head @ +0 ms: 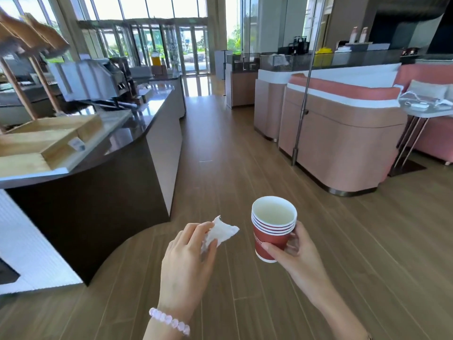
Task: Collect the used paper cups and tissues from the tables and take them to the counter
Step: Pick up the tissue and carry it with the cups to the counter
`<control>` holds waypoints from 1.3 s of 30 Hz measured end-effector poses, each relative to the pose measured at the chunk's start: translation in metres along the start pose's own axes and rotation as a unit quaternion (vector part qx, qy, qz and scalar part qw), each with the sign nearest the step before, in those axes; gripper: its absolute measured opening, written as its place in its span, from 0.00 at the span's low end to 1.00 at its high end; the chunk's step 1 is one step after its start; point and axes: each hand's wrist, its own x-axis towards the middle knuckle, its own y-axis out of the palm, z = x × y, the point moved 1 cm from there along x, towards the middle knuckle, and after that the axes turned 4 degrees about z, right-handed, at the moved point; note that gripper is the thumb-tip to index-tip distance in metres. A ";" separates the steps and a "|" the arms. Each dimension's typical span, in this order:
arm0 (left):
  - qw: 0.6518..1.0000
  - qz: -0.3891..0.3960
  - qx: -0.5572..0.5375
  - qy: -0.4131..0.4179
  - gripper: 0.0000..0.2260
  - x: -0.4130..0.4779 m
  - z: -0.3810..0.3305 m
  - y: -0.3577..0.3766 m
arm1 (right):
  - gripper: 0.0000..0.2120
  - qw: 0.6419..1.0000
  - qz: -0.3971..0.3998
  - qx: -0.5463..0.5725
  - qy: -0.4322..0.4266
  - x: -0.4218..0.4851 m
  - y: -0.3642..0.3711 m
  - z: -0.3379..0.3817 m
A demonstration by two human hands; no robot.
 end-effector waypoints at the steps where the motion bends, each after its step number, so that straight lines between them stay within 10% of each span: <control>1: 1.000 0.002 0.001 0.000 0.13 0.023 0.006 0.012 | 0.24 1.000 0.002 0.001 0.000 0.026 -0.002 -0.003; 39: 0.998 0.017 -0.033 -0.051 0.10 0.817 0.332 0.395 | 0.26 1.000 -0.026 0.004 0.002 0.940 -0.003 -0.105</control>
